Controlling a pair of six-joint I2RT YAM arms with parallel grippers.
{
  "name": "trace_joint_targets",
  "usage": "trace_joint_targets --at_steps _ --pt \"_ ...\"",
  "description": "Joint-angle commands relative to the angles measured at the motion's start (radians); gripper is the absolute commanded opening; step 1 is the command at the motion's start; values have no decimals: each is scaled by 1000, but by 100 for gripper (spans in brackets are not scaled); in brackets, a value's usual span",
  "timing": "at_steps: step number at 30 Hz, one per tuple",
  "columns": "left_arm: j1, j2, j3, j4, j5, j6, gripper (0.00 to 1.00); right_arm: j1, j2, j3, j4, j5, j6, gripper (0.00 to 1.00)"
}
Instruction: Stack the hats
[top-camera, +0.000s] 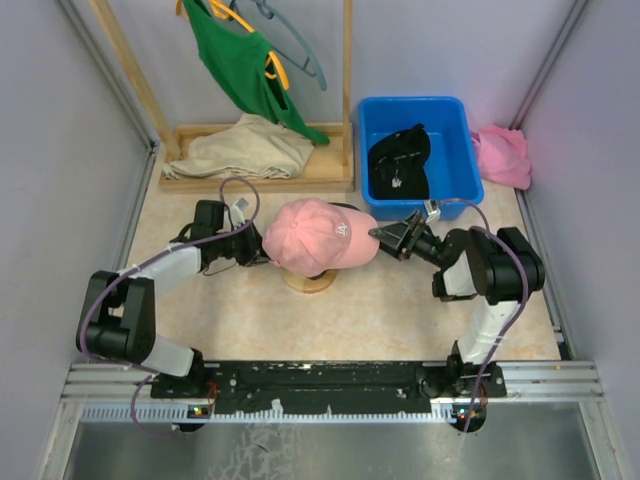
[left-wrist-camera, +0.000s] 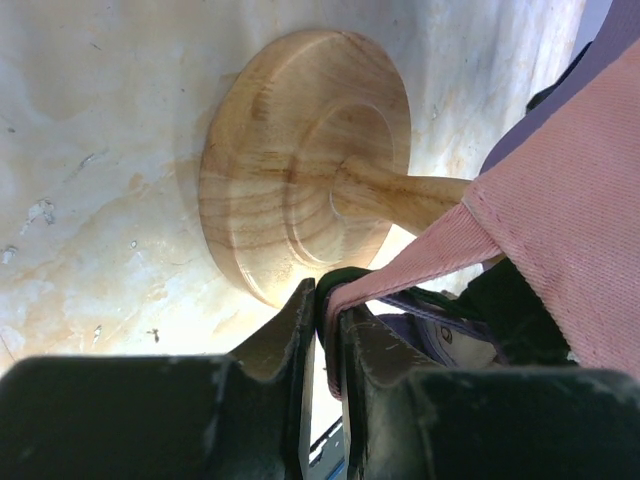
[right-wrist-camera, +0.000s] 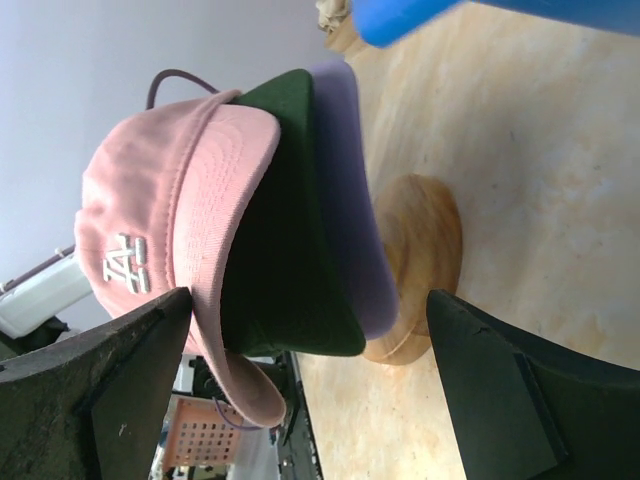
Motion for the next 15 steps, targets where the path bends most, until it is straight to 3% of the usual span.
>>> trace_joint_targets --at_steps 1,8,15 --pt "2 24 22 -45 -33 35 18 14 38 34 26 30 -48 99" --pt "2 40 37 -43 -22 35 18 62 114 53 209 24 98 99" --pt "2 47 38 -38 -19 35 18 125 73 67 208 23 145 99"
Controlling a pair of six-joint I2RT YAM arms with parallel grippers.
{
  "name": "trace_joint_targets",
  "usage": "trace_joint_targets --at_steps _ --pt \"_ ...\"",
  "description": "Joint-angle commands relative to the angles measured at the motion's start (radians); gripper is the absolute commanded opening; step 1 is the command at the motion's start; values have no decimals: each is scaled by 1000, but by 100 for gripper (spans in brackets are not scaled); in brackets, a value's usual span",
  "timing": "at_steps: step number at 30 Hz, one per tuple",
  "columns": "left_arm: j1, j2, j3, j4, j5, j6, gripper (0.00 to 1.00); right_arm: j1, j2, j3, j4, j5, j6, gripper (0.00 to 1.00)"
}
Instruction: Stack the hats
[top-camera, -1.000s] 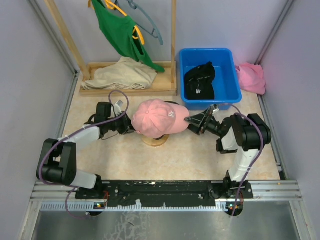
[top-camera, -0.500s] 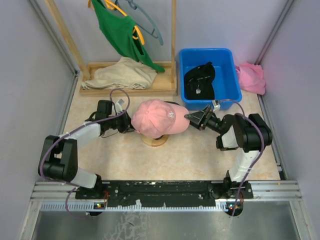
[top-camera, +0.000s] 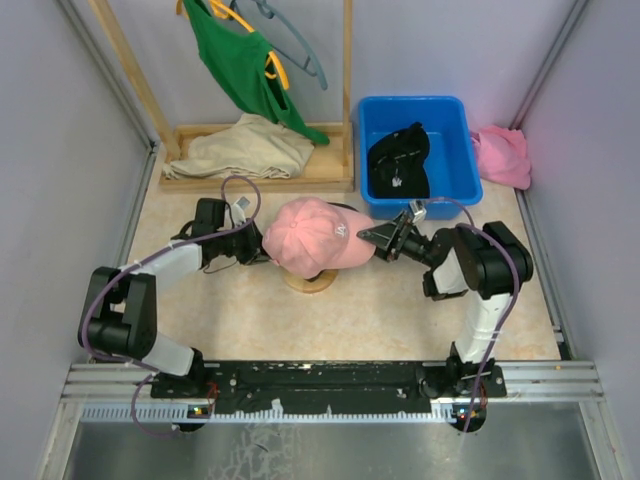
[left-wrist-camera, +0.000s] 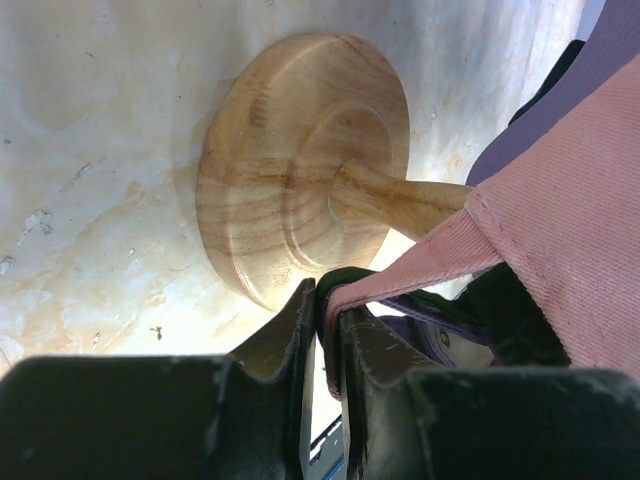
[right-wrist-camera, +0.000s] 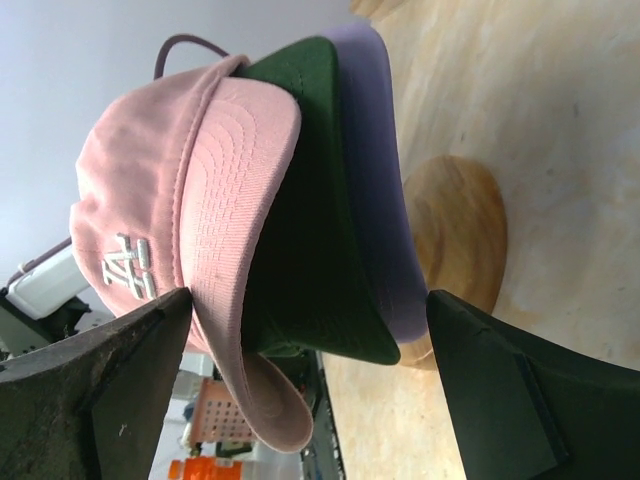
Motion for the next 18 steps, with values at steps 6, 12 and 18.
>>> trace_joint_targets --at_steps 6,12,18 --pt "2 21 15 -21 -24 24 18 39 -45 37 123 -23 114 77" --pt "2 11 15 -23 -26 22 18 16 -110 8 58 -34 100 14" --pt "5 -7 41 -66 -46 37 25 -67 -192 -21 6 -83 99 0"
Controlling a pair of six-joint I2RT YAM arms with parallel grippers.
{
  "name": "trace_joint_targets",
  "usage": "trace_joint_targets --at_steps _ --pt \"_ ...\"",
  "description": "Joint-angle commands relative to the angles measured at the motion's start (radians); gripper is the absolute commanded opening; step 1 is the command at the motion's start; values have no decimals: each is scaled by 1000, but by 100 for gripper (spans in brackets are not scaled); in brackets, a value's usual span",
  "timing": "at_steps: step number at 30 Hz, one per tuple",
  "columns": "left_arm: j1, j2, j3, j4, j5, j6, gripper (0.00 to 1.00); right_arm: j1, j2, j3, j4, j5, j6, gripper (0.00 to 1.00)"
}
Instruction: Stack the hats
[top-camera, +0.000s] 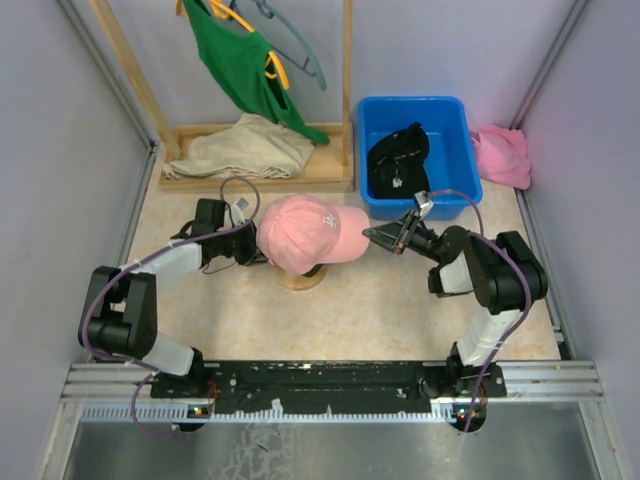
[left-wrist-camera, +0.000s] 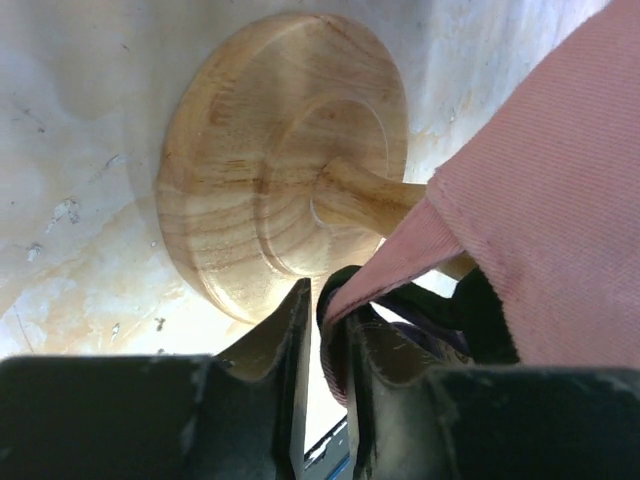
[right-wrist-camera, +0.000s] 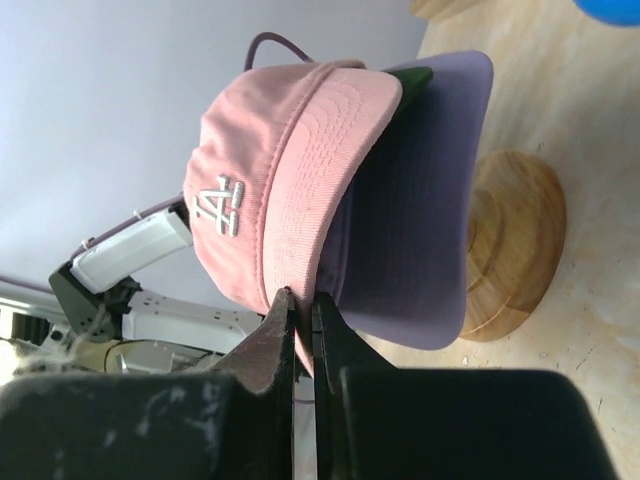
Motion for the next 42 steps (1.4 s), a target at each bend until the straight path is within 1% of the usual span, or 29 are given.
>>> trace_joint_targets --at_steps 1,4,5,6,7,8,9,10,12,14,16,19,20,22,24,31,39,42 --pt "5 -16 47 -56 -40 37 27 -56 -93 -17 -23 -37 -19 0" --pt "6 -26 59 -64 -41 38 30 -57 -159 -2 -174 -39 -102 0" --pt "6 -27 63 -67 -41 38 30 -57 -182 2 -228 -40 -134 3" --pt "6 -29 66 -69 -42 38 30 -57 -199 8 -295 -39 -166 10" --pt "6 -31 67 -72 -42 38 31 -57 -216 14 -373 -41 -212 13" --pt "6 -34 70 -75 -44 41 33 -57 -239 20 -436 -37 -248 20" --pt "6 -38 72 -80 -49 42 35 -57 -262 28 -514 -28 -300 29" --pt "6 -42 73 -85 -53 44 38 -57 -290 38 -603 -15 -356 36" --pt "6 -49 74 -87 -59 42 44 -57 -352 69 -818 28 -485 47" --pt "6 -59 75 -84 -62 35 48 -57 -408 113 -1013 79 -608 53" --pt "6 -68 76 -81 -67 27 52 -56 -457 157 -1166 122 -695 59" --pt "6 -77 74 -77 -69 18 52 -57 -517 224 -1370 210 -809 64" --pt "6 -80 72 -74 -69 13 52 -57 -529 240 -1411 233 -830 65" --pt "6 -86 69 -70 -69 7 54 -57 -541 270 -1464 259 -857 66" --pt "6 -100 68 -64 -72 -2 58 -57 -538 297 -1493 260 -871 66" --pt "15 -177 82 -49 -70 -29 59 -57 -522 348 -1534 261 -879 66" --pt "79 -273 55 -20 -28 -68 61 -57 -516 409 -1601 279 -906 66" --pt "87 -302 40 -7 -42 -81 62 -57 -504 450 -1629 293 -915 66"
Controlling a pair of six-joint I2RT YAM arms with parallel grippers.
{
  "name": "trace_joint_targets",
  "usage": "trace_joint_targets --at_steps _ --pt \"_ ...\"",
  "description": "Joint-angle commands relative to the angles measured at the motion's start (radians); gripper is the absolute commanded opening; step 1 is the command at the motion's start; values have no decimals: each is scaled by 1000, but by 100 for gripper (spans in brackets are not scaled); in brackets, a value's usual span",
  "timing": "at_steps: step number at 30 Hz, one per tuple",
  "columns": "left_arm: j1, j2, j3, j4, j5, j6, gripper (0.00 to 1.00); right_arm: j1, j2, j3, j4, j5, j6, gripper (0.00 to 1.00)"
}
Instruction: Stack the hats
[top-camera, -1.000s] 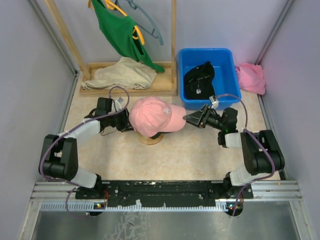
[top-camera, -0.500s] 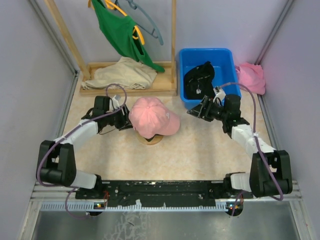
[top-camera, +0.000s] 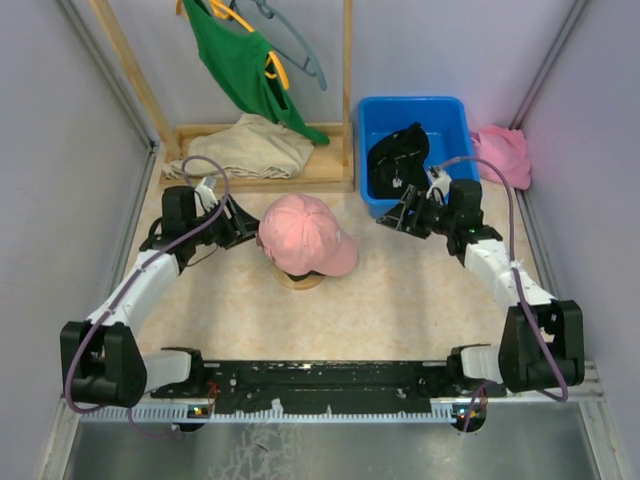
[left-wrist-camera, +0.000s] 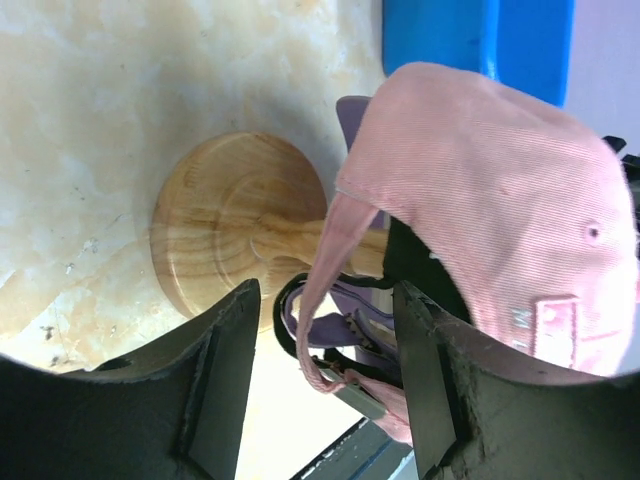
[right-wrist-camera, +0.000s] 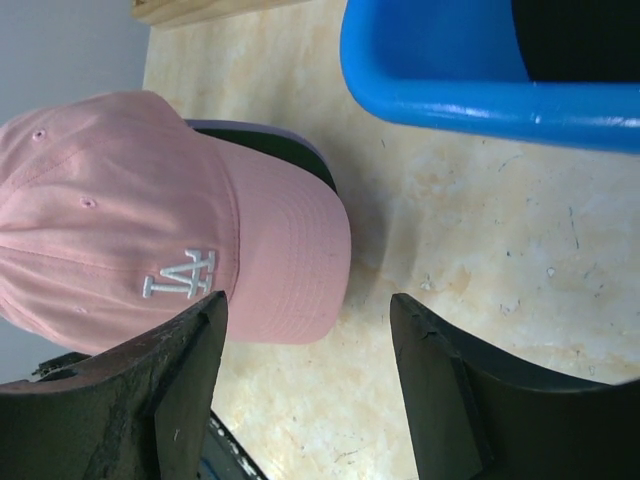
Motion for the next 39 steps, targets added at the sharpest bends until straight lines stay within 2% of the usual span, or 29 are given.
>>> trace_joint_targets --at_steps 1,10,17,18,20,23,28,34,39 --pt "14 -54 -13 51 12 -30 63 -8 15 106 -33 23 -35 66" --pt "84 -108 -39 18 3 -11 65 -8 141 322 -112 136 -83 72" --pt "120 -148 4 -45 -64 25 67 15 274 496 -169 324 -136 98" --pt "123 -151 14 -53 -72 31 68 23 293 521 -180 358 -150 99" --pt "126 -152 26 -60 -78 39 68 34 333 558 -182 430 -160 99" --pt "134 -144 38 -70 -74 46 68 29 429 610 -121 414 -106 99" --pt "146 -135 38 -70 -74 54 68 24 570 679 23 335 94 99" --pt "161 -134 40 -77 -82 69 68 24 691 732 190 374 277 95" --pt "170 -132 41 -86 -82 81 68 24 760 767 281 420 362 93"
